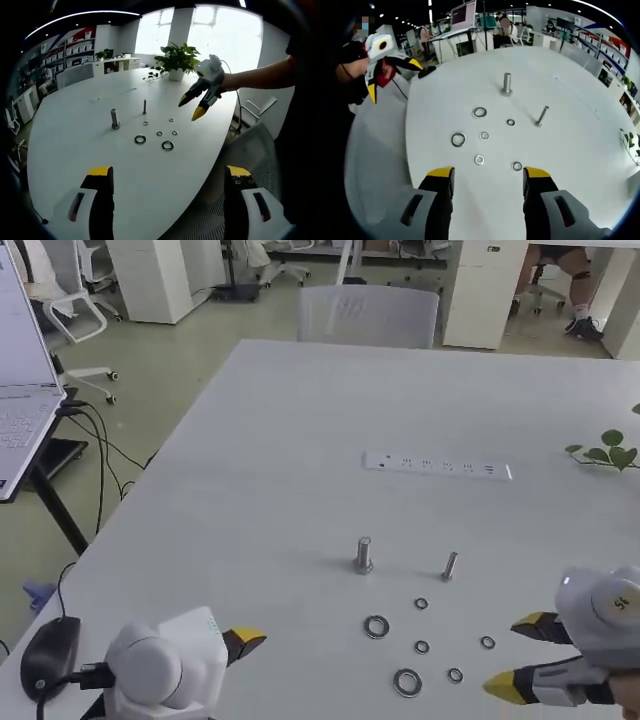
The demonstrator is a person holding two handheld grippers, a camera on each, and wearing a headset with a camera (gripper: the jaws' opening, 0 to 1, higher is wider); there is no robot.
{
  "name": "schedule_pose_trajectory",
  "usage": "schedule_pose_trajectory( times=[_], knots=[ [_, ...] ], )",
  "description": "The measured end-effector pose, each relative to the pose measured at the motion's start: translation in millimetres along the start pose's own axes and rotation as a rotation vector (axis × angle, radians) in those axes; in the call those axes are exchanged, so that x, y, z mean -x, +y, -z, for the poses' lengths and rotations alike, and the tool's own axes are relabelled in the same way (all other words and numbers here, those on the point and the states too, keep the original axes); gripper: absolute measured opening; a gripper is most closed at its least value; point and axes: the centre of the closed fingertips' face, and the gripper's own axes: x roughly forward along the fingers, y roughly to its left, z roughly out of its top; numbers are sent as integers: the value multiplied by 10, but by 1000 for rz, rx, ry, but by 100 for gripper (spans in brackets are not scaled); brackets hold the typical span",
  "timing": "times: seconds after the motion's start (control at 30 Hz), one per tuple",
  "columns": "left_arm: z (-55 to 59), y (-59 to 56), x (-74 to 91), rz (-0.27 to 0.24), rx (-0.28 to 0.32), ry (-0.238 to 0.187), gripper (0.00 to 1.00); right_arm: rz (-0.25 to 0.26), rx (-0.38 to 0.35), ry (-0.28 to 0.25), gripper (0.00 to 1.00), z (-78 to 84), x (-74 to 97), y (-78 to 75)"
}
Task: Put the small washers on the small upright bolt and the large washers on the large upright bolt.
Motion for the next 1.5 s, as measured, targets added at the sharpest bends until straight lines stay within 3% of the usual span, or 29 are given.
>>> schedule_pose_trajectory(
  times=[0.53,0.73,1.17,1.5],
  knots=[
    [-4,32,-32,9,-1,10,91,-19,83,143,43,158,-255,-342],
    [17,35,-29,11,0,13,91,-32,104,184,39,183,-316,-378],
    [30,55,-18,14,-3,20,90,-71,175,255,29,168,-430,-306],
    [40,76,-24,14,-2,16,90,-70,229,314,22,194,-456,-359]
  ],
)
